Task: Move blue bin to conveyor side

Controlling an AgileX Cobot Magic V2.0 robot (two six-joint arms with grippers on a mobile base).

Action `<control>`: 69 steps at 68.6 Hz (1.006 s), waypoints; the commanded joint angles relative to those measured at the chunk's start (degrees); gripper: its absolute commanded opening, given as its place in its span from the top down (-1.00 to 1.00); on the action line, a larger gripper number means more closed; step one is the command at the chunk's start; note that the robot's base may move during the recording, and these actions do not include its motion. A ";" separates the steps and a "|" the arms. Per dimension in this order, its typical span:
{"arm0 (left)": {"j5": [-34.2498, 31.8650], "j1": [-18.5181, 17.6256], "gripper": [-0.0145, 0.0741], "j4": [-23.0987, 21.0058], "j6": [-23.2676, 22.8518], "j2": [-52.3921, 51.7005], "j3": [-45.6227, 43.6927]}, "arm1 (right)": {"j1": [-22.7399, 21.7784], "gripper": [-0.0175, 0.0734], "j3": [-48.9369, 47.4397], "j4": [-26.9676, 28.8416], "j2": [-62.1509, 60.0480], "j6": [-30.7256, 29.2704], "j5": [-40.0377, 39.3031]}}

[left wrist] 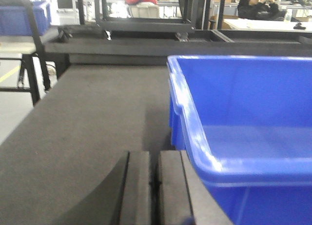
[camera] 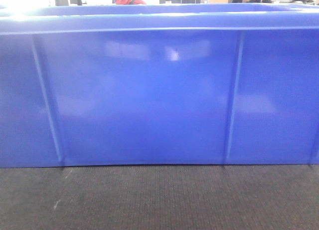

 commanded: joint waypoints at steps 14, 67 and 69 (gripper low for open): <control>-11.71 5.57 0.69 -6.00 7.53 -4.61 11.05 | -0.32 0.79 0.07 -0.72 -0.23 0.05 -1.43; -22.10 5.92 0.69 -6.00 7.53 -4.61 20.43 | -0.32 0.79 0.07 -0.72 -0.23 0.05 -1.43; -22.10 5.92 0.69 -6.00 7.53 -4.61 20.43 | -0.32 0.79 0.07 -0.72 -0.23 0.05 -1.43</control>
